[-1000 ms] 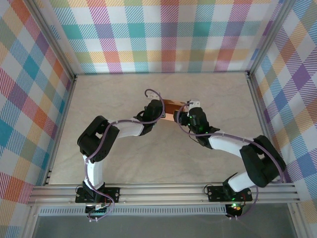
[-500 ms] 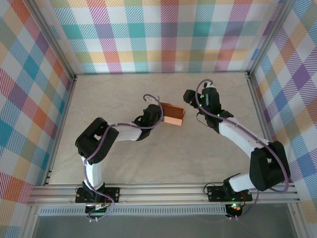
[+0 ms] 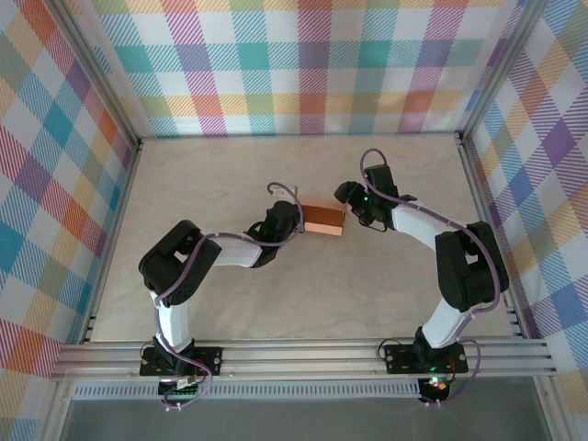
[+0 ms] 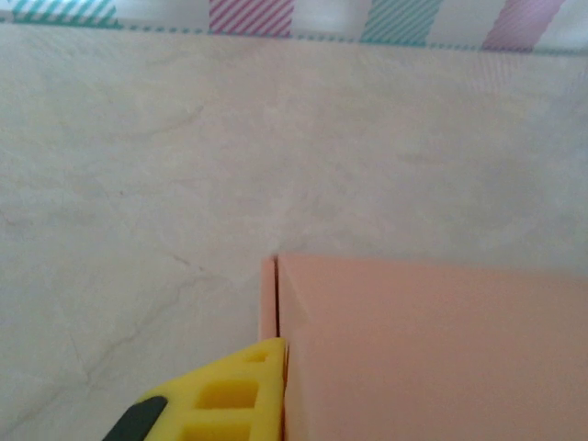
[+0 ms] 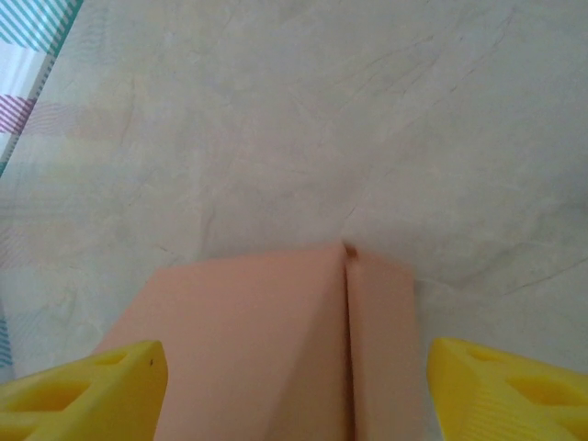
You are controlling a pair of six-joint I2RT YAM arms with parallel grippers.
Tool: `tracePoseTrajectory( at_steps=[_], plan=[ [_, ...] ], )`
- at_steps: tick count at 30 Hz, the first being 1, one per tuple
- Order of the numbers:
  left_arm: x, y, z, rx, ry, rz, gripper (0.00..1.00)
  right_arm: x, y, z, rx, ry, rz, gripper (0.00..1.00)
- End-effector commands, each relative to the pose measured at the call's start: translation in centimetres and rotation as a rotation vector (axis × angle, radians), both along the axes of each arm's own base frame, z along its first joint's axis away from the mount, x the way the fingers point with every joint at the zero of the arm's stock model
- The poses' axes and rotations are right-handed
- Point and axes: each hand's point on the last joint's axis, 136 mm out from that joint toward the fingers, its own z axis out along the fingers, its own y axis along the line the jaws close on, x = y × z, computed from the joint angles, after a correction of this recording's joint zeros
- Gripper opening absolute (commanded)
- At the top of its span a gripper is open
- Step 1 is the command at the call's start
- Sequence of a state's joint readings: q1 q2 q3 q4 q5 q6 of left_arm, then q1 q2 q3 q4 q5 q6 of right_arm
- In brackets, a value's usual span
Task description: Fold the paper box
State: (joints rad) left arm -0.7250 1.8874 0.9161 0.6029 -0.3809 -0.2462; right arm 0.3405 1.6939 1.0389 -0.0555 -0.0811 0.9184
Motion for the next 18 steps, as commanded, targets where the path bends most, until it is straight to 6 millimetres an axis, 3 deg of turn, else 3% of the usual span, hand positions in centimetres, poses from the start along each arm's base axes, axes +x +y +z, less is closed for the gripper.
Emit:
tracePoseTrajectory(
  at_steps=[1, 6, 8, 12, 15, 17, 18],
  plan=[
    [-1.6, -0.1, -1.3, 0.035, 0.046, -0.029, 0.12, -1.0, 0.5, -1.1, 0.058, 0.061, -0.008, 0.73],
    [-2.4, -0.1, -1.4, 0.039, 0.058, -0.036, 0.14, -1.7, 0.3, -2.3, 0.061, 0.088, -0.021, 0.72],
    [-2.8, -0.2, -1.5, 0.040, 0.065, -0.047, 0.19, -1.8, 0.1, -2.6, 0.049, 0.091, -0.023, 0.72],
    [-3.9, -0.1, -1.4, 0.048, 0.075, -0.067, 0.35, -1.6, -0.1, -2.7, 0.021, 0.083, -0.019, 0.72],
    [-4.8, 0.2, -1.4, 0.057, 0.094, -0.088, 0.52, -1.3, -0.3, -2.7, -0.004, 0.075, -0.009, 0.72],
    [-5.6, 0.4, -1.6, 0.079, 0.123, -0.110, 0.55, -1.2, -0.1, -2.5, -0.021, 0.061, 0.021, 0.73],
    [-5.9, 0.7, -1.7, 0.095, 0.141, -0.116, 0.61, -1.1, 0.0, -2.5, -0.033, 0.055, 0.040, 0.74]
  ],
)
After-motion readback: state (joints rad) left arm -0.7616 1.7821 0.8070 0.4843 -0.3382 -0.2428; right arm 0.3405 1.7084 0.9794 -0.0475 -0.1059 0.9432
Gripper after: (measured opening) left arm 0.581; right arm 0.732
